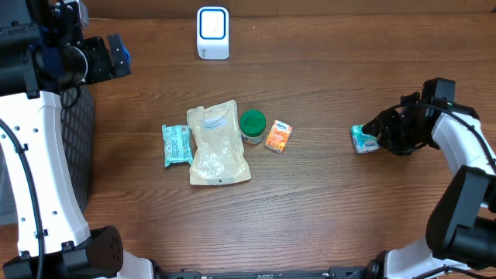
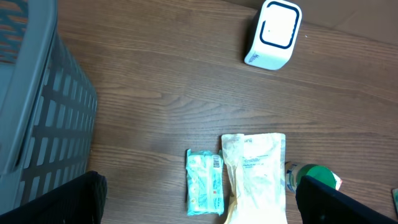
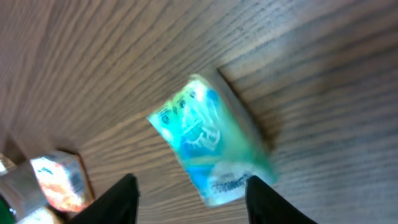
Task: Scan the item barcode
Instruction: 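Lower the pack onto the table's right side and open the right gripper, then move the right gripper over the orange tissue pack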
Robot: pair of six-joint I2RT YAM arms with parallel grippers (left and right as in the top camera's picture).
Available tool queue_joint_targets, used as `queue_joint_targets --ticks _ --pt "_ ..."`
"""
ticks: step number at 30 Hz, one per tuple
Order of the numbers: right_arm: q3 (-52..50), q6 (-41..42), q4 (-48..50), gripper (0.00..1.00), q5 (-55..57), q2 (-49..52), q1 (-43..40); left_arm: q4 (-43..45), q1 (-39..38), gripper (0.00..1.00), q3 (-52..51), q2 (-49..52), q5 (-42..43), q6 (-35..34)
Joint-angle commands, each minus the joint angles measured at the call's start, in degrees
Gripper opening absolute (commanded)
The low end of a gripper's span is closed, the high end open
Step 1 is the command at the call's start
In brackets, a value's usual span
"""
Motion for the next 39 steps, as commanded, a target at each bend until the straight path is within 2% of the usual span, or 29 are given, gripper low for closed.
queue_joint_targets --ticks 1,5,9,11,14,18,22,28,39 --pt "7.7 0.1 -4.4 0.57 -0.5 -1.3 0.5 0.1 -0.4 0.99 -0.2 0.0 0.4 1.3" --pt "13.4 -0.2 -9.8 0.56 -0.8 -1.3 3.8 0.1 -0.4 0.99 -0.2 0.0 0.4 1.3" --pt "13.1 0.5 -9.0 0.51 -2.3 -1.1 10.3 0.1 -0.4 0.99 -0.2 0.0 0.4 1.3" --pt "11.6 3.9 -7.3 0.50 -1.9 -0.8 14.4 0.1 -0.4 0.99 -0.2 0.0 0.4 1.3" --pt "9.4 8.7 -4.6 0.46 -1.9 0.2 19.3 0.1 -0.4 1.00 -0.2 0.0 0.4 1.3" --pt "6.4 13.7 -0.8 0.34 -1.9 2.1 25.5 0.1 -0.4 1.00 -0.2 0.0 0.4 1.3" --pt "3.9 18.1 3.1 0.31 -1.8 3.5 30.2 0.1 -0.4 1.00 -0.2 0.0 0.4 1.3" --pt "0.2 24.5 9.8 0.25 -1.8 3.7 34.6 0.0 -0.4 1.00 -0.2 0.0 0.4 1.3" --pt "-6.7 30.4 18.2 0.13 -1.8 4.3 40.4 0.1 -0.4 0.99 -0.2 0.0 0.2 1.3"
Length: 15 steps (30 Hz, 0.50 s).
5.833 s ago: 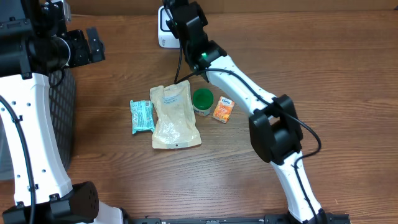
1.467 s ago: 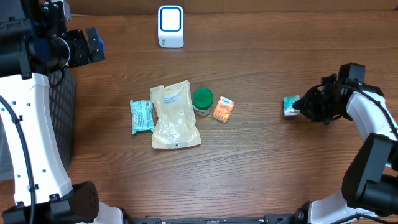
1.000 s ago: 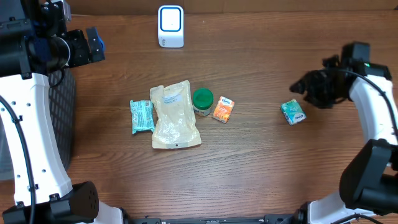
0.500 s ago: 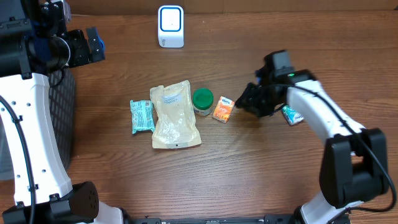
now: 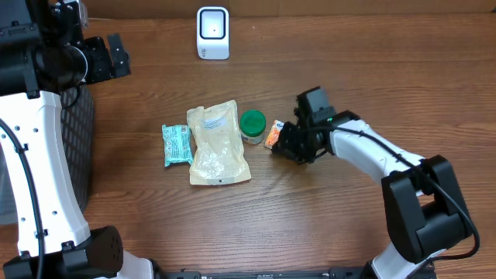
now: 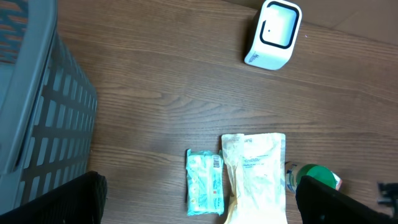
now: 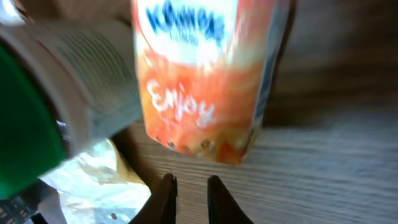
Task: Scan the item barcode
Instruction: 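Move the right gripper over the orange tissue pack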
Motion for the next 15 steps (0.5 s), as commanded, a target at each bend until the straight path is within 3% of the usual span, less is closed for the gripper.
queue_joint_targets --ticks 1,15 --pt "-1.4 2.4 1.2 0.13 0.0 1.0 1.3 0.1 -0.4 1.00 -0.2 0.0 0.2 1.3" --pt "-1.4 2.4 6.0 0.13 9.1 2.8 -1.6 0.1 -0.4 0.99 -0.2 0.0 0.1 1.3"
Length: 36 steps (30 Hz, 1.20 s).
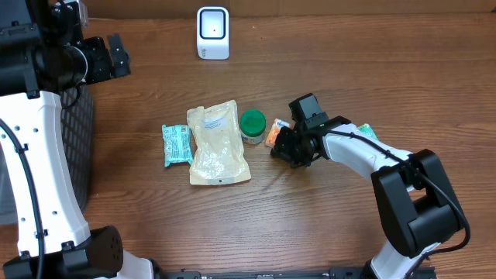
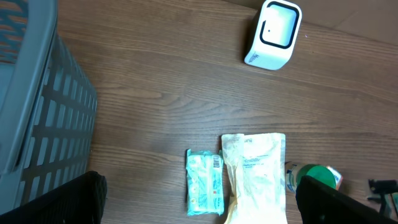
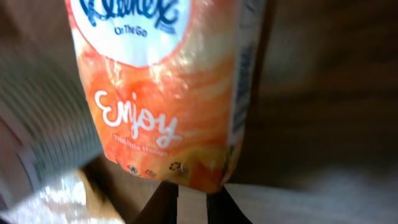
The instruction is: Scan the item barcode
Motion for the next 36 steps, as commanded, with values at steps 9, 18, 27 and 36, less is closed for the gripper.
queue_joint_targets --ticks 9,18,27,36 --pt "0.1 -6.4 11.2 0.13 6.8 0.3 -12.9 0.1 -0.4 1.00 -0.2 0.0 0.1 1.3" --pt "8.8 -12.5 9.6 0.22 -0.3 0.3 -13.4 0.1 -0.4 1.00 -0.2 0.0 0.1 1.3" --pt "11.1 -14.7 17.0 0.27 12.6 2.5 -5.8 0.1 -0.4 1.00 -0.2 0.0 0.1 1.3" --pt "11.1 -15.4 26.9 0.34 16.2 9.6 -2.9 0.1 -0.4 0.99 -0.2 0.0 0.1 1.3"
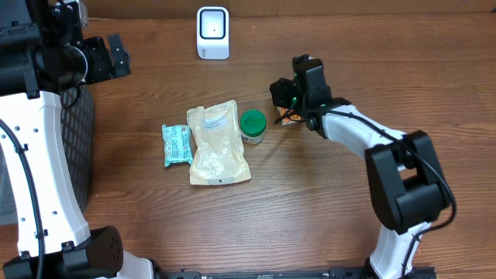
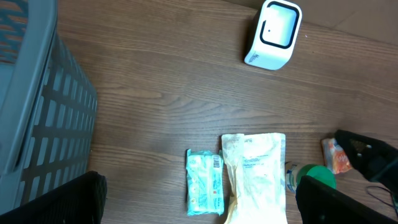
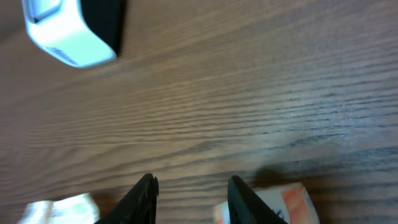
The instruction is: Scan the item barcode
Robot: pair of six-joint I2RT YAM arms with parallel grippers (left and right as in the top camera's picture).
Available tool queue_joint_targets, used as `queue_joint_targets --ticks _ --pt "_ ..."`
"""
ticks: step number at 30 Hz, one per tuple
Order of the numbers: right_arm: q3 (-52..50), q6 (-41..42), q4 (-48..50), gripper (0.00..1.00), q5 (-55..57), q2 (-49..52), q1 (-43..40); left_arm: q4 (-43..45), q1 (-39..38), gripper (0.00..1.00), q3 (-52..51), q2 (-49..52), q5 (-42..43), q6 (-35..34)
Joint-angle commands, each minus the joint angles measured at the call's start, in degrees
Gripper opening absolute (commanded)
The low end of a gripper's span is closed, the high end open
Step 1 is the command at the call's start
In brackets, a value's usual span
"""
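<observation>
The orange tissue pack (image 3: 280,205) lies on the table just outside the right finger of my right gripper (image 3: 193,186), which is open with only bare wood between its fingers. Overhead, that gripper (image 1: 284,96) hovers behind the green-lidded jar (image 1: 253,124), and the orange pack (image 1: 292,118) peeks out beneath it. The white scanner (image 1: 212,32) stands at the back; it also shows as the scanner (image 3: 69,32) ahead and to the left. My left gripper (image 2: 199,186) hangs high at the left, open and empty.
A cream pouch (image 1: 219,144) and a teal wipes pack (image 1: 177,145) lie left of the jar. A grey slatted basket (image 2: 37,112) stands at the table's left edge. My right arm (image 1: 364,139) stretches across the right half of the table.
My right gripper has moved from the near side of the orange pack to its far side, toward the scanner, with its jaws wider apart. The pack lies a little farther back. The left arm is unchanged.
My right gripper was open over a teal tissue pack at the right of the table. Then it was at the orange pack beside the jar, fingers close together, the teal pack left behind. Now it stands open beyond the orange pack, which has shifted back.
</observation>
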Motion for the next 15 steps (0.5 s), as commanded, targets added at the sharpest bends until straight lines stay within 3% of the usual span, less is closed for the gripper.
queue_joint_targets --ticks 1,6,15 --pt "1.0 -0.8 1.3 0.34 2.5 1.0 0.1 0.1 -0.4 0.99 -0.2 0.0 0.1 1.3" --pt "1.0 -0.8 -2.1 0.34 -0.7 0.9 0.1 0.1 -0.4 0.99 -0.2 0.0 0.1 1.3" --pt "1.6 -0.8 -17.9 0.34 -10.1 0.4 0.0 0.1 -0.4 1.00 -0.2 0.0 0.1 1.3"
